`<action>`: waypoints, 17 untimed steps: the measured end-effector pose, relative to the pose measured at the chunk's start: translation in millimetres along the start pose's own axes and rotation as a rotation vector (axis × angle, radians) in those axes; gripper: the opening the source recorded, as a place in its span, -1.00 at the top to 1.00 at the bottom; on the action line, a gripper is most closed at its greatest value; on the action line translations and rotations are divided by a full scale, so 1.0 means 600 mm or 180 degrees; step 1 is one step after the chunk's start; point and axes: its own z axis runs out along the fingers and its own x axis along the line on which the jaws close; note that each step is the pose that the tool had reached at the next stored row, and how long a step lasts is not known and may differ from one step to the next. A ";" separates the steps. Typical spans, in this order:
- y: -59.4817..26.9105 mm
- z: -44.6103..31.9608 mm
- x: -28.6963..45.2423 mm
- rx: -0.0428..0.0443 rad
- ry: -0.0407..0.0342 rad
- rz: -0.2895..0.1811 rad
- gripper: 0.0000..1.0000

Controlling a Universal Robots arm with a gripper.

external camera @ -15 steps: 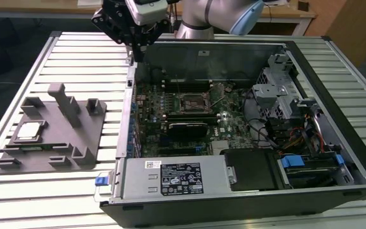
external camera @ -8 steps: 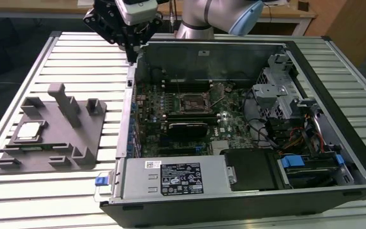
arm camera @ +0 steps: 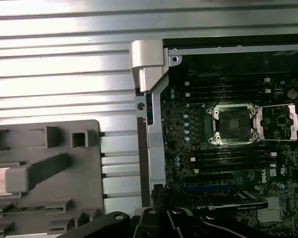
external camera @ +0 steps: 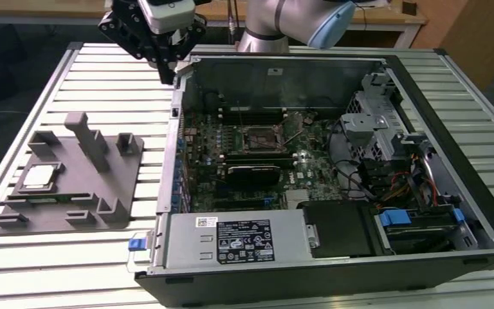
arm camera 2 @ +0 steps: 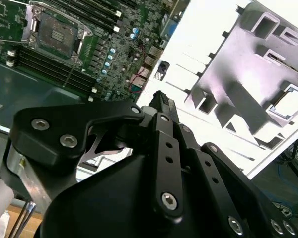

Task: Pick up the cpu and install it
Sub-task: 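Reach for the cpu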

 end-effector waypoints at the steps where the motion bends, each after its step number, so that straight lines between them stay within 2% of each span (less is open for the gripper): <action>1: 0.000 0.000 0.004 0.0000 0.0000 0.0000 0.79; 17: -0.004 -0.001 0.056 -0.0001 -0.0004 -0.0001 0.79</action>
